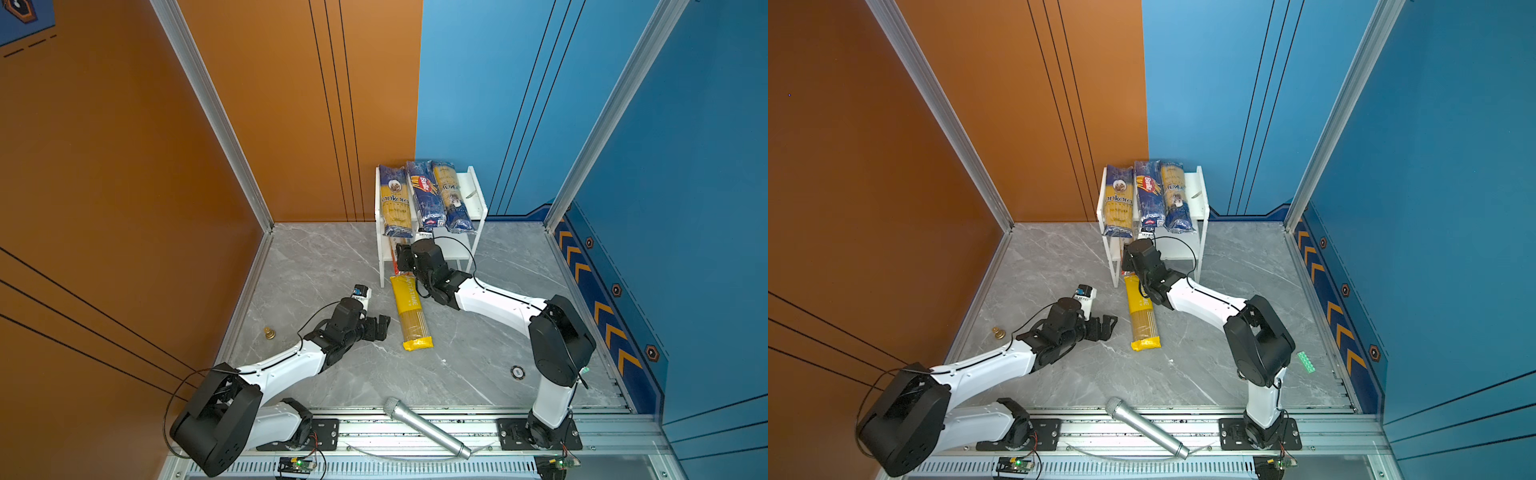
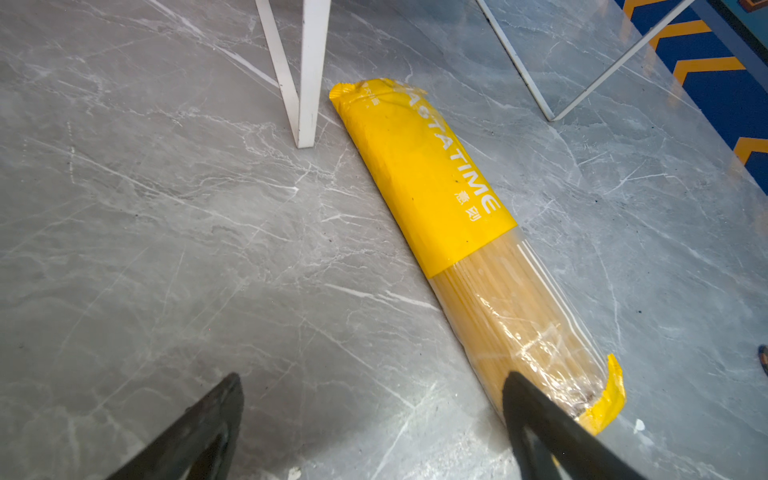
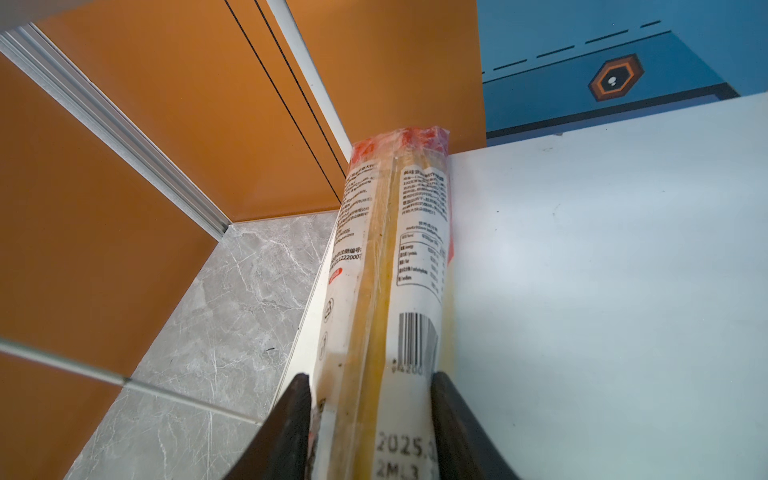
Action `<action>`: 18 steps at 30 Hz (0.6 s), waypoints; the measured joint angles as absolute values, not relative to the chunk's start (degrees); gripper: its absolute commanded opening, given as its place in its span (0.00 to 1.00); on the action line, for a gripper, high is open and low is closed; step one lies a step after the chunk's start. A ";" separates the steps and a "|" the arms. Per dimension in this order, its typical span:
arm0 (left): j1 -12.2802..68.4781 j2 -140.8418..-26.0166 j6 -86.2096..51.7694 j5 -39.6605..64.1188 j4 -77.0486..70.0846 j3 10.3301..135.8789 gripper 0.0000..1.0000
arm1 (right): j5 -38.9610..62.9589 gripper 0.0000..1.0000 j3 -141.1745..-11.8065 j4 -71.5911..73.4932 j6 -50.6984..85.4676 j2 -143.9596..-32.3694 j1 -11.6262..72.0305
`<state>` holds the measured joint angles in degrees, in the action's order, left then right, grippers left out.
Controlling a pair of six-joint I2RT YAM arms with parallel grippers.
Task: Arrange pasta packages on shelves
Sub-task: Place the pasta bag on the shelf.
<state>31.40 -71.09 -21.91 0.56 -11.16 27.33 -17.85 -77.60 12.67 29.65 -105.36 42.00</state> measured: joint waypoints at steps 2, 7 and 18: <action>31.40 -71.02 -21.91 0.56 -11.16 27.33 0.98 | -17.74 0.47 -77.56 12.75 29.65 -105.36 41.98; 31.40 -70.91 -21.91 0.56 -11.16 27.31 0.98 | -17.15 0.49 -76.90 14.17 29.65 -105.36 41.93; 31.40 -70.91 -21.91 0.56 -11.16 27.31 0.98 | -16.73 0.55 -74.06 17.34 29.43 -104.95 41.76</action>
